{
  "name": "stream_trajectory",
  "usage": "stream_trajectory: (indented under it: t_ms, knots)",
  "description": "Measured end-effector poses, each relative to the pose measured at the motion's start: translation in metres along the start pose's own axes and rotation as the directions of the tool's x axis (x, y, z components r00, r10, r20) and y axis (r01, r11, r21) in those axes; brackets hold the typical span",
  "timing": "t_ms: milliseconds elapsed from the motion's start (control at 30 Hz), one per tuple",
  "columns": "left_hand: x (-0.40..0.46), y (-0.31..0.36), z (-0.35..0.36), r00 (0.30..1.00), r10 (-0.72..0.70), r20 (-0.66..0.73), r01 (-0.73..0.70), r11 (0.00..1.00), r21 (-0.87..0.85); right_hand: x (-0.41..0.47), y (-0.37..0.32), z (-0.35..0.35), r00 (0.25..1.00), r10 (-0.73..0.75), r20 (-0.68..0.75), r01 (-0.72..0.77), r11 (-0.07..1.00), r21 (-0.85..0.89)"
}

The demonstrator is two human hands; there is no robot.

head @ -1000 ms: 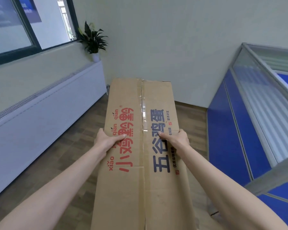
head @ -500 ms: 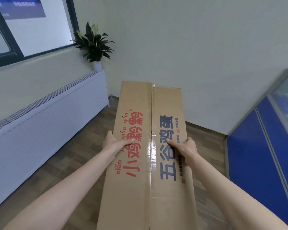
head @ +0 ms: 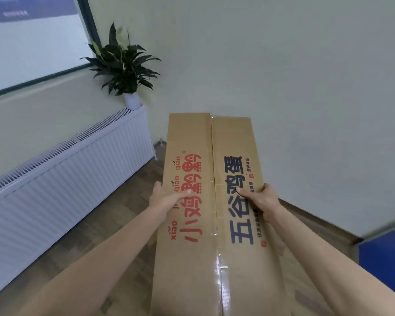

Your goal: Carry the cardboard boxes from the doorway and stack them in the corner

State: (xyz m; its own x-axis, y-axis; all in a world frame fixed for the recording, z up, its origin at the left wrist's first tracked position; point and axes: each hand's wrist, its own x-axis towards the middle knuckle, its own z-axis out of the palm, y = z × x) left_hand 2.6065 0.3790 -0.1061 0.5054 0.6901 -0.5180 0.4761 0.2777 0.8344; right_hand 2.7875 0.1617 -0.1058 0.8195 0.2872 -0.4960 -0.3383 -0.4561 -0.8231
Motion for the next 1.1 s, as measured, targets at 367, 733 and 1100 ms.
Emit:
stream_trajectory:
  t_ms: [367,733,1100]
  knots:
    - [0.218,0.097,0.082,0.977,-0.134,-0.164,0.101,0.975,-0.198,0.275,-0.164,0.034,0.971,0.013,0.238,0.025,0.988,-0.155]
    - [0.471,0.103,0.159,0.879,-0.401,-0.260,0.274,0.869,-0.413,0.565,-0.227,0.146,0.947,0.138,0.290,0.020,0.876,-0.482]
    - [0.745,0.001,0.228,0.709,-0.608,-0.359,0.350,0.744,-0.569,0.877,-0.140,0.316,0.849,0.261,0.460,0.096,0.779,-0.619]
